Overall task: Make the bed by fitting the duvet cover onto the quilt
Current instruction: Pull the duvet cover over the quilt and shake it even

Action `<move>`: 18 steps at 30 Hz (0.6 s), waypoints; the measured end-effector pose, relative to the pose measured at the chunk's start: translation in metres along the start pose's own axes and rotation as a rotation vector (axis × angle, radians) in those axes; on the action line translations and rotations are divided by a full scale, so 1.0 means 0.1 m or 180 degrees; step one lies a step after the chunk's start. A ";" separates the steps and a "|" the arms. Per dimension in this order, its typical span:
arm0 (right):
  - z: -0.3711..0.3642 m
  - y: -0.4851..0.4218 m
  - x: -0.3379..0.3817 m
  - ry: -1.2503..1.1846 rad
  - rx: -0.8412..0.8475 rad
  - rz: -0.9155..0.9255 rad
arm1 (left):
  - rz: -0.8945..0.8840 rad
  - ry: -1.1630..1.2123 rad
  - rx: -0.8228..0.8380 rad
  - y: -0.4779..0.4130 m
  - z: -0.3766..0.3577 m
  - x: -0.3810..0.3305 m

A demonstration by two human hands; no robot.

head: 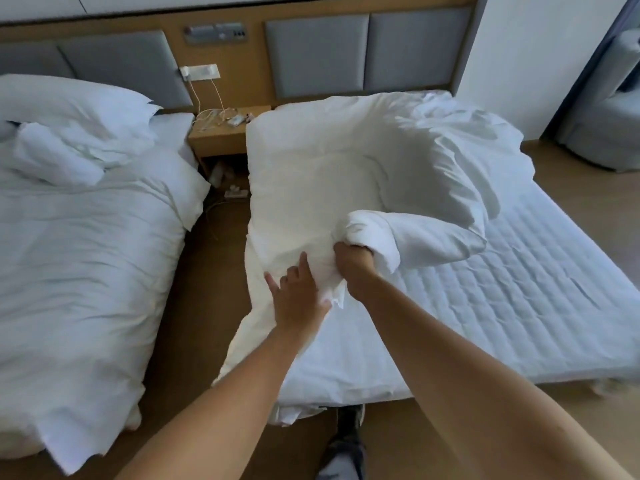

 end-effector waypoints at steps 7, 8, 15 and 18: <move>0.21 -0.37 -0.35 -0.0950 0.2763 -0.0403 | -0.0122 0.0837 -0.0600 -1.14 0.32 -0.04; 0.29 -0.46 -0.58 -0.0985 0.2899 -0.0667 | -0.0098 0.0764 -0.0658 -1.34 0.38 -0.05; 1.46 -1.16 -1.78 -0.1415 0.0170 -0.1996 | 0.0261 -0.0516 0.0335 -2.34 0.06 -0.01; 1.89 -1.43 -1.88 -0.1834 -0.0274 -0.2118 | 0.0564 -0.1794 0.1783 -2.39 -0.37 -0.15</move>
Point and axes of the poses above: each hand's wrist, its own y-axis away from the middle knuckle, its own z-axis out of the back of the hand, x = y × z, the point moved 7 cm from there along -y, towards the middle knuckle, and after that the axes turned 8 degrees about x, right-handed, at the moved point
